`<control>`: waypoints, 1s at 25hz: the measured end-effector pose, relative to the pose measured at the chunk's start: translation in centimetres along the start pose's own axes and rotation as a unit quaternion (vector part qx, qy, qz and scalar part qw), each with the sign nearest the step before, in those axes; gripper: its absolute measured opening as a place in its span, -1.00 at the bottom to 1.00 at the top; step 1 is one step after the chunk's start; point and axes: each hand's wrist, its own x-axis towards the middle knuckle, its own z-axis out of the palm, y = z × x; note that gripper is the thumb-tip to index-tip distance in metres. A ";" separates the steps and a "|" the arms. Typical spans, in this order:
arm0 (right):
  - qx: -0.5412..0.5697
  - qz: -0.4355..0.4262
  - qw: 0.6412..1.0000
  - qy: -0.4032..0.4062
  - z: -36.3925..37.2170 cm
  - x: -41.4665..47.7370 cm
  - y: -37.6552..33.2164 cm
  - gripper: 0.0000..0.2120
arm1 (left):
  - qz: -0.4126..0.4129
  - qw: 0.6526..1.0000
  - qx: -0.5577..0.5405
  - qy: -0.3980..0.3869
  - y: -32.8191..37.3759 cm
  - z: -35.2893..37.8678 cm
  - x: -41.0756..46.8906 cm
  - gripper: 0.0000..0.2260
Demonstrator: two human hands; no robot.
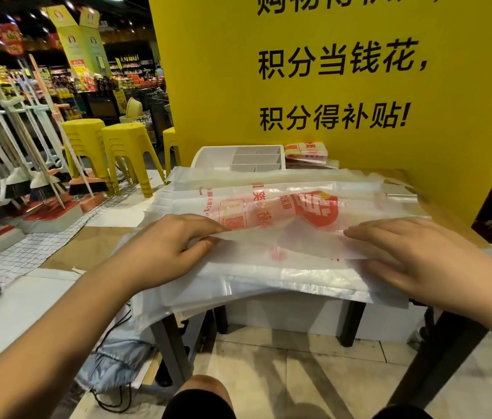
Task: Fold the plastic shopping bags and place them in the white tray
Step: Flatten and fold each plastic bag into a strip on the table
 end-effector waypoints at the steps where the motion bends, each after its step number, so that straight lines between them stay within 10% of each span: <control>1: -0.003 -0.010 0.999 0.032 -0.1 0.1 0.1 -0.60 | 0.001 1.000 -0.011 -0.002 -0.2 -0.1 0.0 -0.64; 6: -0.008 0.007 0.999 0.044 -0.9 -0.8 0.6 -0.77 | 0.043 0.995 0.076 -0.039 -2.3 0.4 -0.3 -0.63; 13: 0.125 0.120 0.979 -0.105 -2.8 0.7 3.6 -0.88 | -0.088 0.989 -0.081 -0.089 -3.7 -2.5 0.7 -0.87; 25: 0.107 0.320 0.919 -0.206 -2.0 4.0 7.2 -0.70 | -0.283 0.935 -0.180 0.113 -4.4 1.0 2.6 -0.62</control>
